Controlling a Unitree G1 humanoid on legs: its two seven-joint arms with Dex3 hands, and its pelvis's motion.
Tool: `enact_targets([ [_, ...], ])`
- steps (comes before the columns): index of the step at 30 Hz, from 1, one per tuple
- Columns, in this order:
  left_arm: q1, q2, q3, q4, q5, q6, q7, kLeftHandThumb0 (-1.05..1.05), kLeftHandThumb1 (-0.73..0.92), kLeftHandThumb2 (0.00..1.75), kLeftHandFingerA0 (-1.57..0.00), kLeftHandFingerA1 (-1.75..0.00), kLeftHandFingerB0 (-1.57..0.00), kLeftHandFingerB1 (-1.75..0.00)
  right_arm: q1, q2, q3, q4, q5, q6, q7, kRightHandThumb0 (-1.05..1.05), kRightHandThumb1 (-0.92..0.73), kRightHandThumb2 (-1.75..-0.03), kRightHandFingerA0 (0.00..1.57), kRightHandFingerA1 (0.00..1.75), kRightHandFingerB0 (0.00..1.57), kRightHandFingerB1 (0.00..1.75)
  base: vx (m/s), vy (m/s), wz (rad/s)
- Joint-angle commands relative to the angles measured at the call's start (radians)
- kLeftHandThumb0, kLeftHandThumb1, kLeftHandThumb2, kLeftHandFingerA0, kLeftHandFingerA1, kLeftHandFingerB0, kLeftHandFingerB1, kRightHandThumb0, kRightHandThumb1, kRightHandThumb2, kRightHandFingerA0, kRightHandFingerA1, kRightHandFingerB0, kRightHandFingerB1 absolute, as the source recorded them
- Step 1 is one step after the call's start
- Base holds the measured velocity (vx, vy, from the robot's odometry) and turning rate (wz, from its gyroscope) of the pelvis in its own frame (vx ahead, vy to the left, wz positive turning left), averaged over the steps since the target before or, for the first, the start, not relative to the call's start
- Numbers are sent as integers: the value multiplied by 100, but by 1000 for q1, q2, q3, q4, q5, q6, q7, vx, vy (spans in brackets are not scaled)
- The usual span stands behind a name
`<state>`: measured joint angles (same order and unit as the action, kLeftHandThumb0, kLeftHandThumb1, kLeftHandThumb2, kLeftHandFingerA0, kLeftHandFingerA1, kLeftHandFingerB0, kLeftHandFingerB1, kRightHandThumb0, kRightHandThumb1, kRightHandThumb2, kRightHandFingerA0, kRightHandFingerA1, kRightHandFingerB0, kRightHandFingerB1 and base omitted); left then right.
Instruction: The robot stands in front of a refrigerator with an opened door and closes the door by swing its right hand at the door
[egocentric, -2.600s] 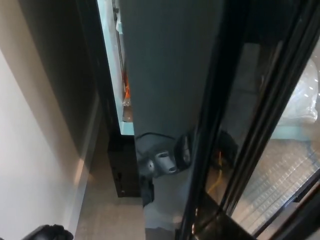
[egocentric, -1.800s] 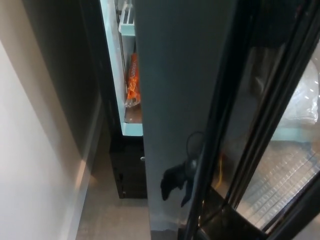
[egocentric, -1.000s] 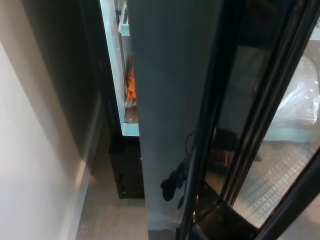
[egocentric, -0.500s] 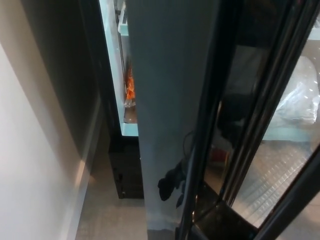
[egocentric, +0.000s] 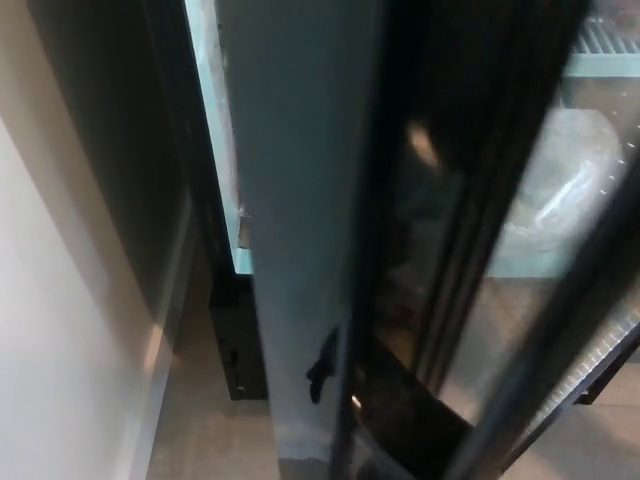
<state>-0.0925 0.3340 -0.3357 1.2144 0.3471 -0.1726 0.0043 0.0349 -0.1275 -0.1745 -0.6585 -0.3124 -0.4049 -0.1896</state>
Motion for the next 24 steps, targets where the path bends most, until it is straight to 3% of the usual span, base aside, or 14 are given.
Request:
enact_targets([
  [1,-12,47,11,13,10,8,-31,-29,53,105,-8,-50,-7,-48,-257,-50,198,-190,-219,99,225,-56,-75,-63,28,30,22,28,0,0,0],
  [3,-14,48,10,13,12,6,-29,-29,53,105,-8,-50,-7,-48,-266,-55,237,-146,-227,94,228,-56,-75,-63,28,30,22,28,0,0,0],
  [9,-21,46,11,14,10,7,-35,-28,53,105,-8,-50,-8,-48,-488,-71,409,243,-425,66,206,-62,-80,-65,22,28,23,29,0,0,0],
  [12,-22,45,12,12,6,0,-44,-28,53,104,-9,-50,-9,-49,-592,-91,458,454,-489,115,207,-60,-82,-65,24,29,21,28,0,0,0],
  [13,-27,36,11,13,7,7,-43,-28,53,104,-9,-50,-8,-49,-674,-106,491,646,-525,158,207,-30,-55,-107,6,49,6,48,0,0,0],
  [14,-29,34,10,14,7,9,-42,-28,53,104,-9,-50,-8,-49,-691,-109,498,687,-529,165,205,-30,-55,-107,6,49,6,48,0,0,0],
  [15,-31,32,8,13,9,10,-42,-54,77,64,-27,-32,-23,-29,-717,-117,509,749,-541,175,201,-56,-81,-64,22,30,20,29,0,0,0],
  [16,-32,31,5,12,12,9,-42,-54,77,64,-27,-32,-23,-29,-741,-125,521,805,-551,184,195,-56,-81,-64,22,30,20,29,0,0,0],
  [17,-34,29,5,12,11,8,-45,-28,53,105,-8,-50,-8,-49,-778,-131,538,907,-566,203,182,-30,-54,-106,7,49,7,49,0,0,0],
  [18,-35,27,6,12,10,8,-46,-28,53,105,-8,-50,-8,-49,-804,-134,549,978,-575,216,172,-30,-54,-106,7,49,7,49,0,0,0],
  [19,-39,25,6,11,9,6,-47,-28,52,104,-9,-50,-9,-49,-846,-144,569,1103,-588,253,172,-62,-82,-65,22,30,19,29,0,0,0],
  [22,-57,27,3,9,14,9,-48,-28,52,104,-9,-50,-9,-49,-881,-168,584,1215,-591,308,205,-63,-83,-65,20,29,17,28,0,0,0],
  [23,-65,28,3,7,14,8,-51,-53,76,63,-27,-32,-25,-30,-879,-183,582,1232,-588,311,207,-34,-55,-110,0,47,0,47,0,0,0],
  [24,-70,29,3,7,14,7,-54,-53,76,63,-27,-32,-25,-30,-879,-194,583,1246,-585,311,204,-34,-55,-110,0,47,0,47,0,0,0],
])
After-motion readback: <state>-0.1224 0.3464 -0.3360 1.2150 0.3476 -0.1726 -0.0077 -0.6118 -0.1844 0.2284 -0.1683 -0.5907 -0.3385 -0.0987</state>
